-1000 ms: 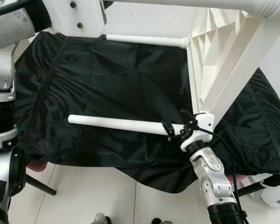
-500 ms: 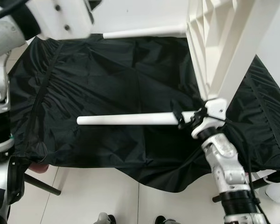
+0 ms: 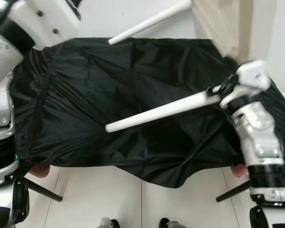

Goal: Building children table

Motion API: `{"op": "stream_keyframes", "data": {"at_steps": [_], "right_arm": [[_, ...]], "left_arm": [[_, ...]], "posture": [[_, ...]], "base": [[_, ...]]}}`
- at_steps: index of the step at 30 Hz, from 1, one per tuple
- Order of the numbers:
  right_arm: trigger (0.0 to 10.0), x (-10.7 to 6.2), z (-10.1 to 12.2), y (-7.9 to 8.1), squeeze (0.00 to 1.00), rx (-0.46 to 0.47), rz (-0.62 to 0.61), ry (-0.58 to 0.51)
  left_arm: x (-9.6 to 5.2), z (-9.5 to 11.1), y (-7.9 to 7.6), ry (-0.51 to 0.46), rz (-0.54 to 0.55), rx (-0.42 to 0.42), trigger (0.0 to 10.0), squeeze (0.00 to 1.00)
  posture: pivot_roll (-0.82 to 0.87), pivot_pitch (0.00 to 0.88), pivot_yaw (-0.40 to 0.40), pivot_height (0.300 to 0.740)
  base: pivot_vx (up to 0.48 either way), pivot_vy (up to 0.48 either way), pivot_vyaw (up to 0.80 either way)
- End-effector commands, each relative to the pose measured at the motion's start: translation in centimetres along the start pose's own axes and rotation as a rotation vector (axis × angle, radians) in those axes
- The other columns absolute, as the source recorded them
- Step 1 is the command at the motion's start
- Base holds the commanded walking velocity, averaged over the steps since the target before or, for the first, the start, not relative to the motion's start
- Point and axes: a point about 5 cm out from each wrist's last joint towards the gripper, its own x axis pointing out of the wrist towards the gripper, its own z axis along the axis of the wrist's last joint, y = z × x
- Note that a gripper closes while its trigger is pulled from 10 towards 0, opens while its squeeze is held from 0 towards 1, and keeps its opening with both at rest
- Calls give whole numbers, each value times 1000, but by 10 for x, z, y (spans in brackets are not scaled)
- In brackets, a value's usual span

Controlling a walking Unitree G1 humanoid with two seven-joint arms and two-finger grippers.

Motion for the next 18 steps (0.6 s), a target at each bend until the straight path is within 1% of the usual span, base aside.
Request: {"op": "stream_keyframes", "data": {"at_steps": [1,2,3,4,5,6,7,8,9,10,11,12,13,14,15,16,17,18], "right_arm": [[10000,-20,28,-83,0,-92,-391,-79],[10000,-18,35,-88,0,-110,-404,-102],[10000,-18,35,-88,0,-110,-404,-102],[10000,-17,43,-93,0,-136,-413,-124],[10000,-17,43,-93,0,-136,-413,-124],[10000,-12,57,-99,0,-164,-414,-164],[10000,-12,57,-99,0,-164,-414,-164],[10000,-5,71,-104,0,-194,-408,-205],[10000,0,80,-107,0,-214,-402,-231],[10000,0,80,-107,0,-214,-402,-231],[10000,4,87,-112,0,-223,-403,-247],[10000,13,99,-119,0,-245,-392,-275],[10000,13,99,-119,0,-245,-392,-275],[10000,18,106,-120,0,-248,-380,-297],[10000,18,106,-120,0,-248,-380,-297],[10000,24,113,-121,0,-255,-364,-323],[10000,30,122,-120,0,-255,-344,-352],[10000,35,130,-118,0,-250,-324,-383]], "left_arm": [[-21,-33,-12,176,-72,-23,10000,0],[-23,-34,-22,179,-89,-55,10000,0],[-23,-34,-22,179,-89,-55,10000,0],[-26,-35,-31,188,-98,-85,10000,0],[-26,-35,-31,188,-98,-85,10000,0],[-31,-37,-43,212,-105,-118,10000,0],[-31,-37,-43,212,-105,-118,10000,0],[-36,-42,-51,242,-98,-161,10000,0],[-39,-44,-57,266,-90,-188,10000,0],[-39,-44,-57,266,-90,-188,10000,0],[-42,-46,-60,283,-82,-202,10000,0],[-45,-49,-63,307,-78,-206,10000,0],[-45,-49,-63,307,-78,-206,10000,0],[-47,-52,-64,329,-60,-238,10000,0],[-47,-52,-64,329,-60,-238,10000,0],[-49,-54,-66,338,-64,-243,10000,0],[-51,-56,-68,353,-52,-271,10000,0],[-53,-57,-72,360,-61,-270,10000,0]], "posture": [[-15,175,-21,740],[-23,177,-17,740],[-23,177,-17,740],[-25,177,-16,740],[-25,177,-16,740],[-36,180,-13,740],[-36,180,-13,740],[-45,179,-14,740],[-45,179,-14,740],[-45,179,-14,740],[-52,180,-17,740],[-57,180,-26,740],[-57,180,-26,740],[-59,180,-27,740],[-59,180,-27,740],[-63,178,-30,740],[-66,178,-35,740],[-66,178,-37,740]], "base": [[0,0,0],[0,0,0],[0,0,0],[0,0,0],[0,0,0],[0,0,0],[0,0,0],[0,0,0],[0,0,0],[0,0,0],[0,0,0],[0,0,0],[0,0,0],[0,0,0],[0,0,0],[0,0,0],[0,0,0],[0,0,0]]}}
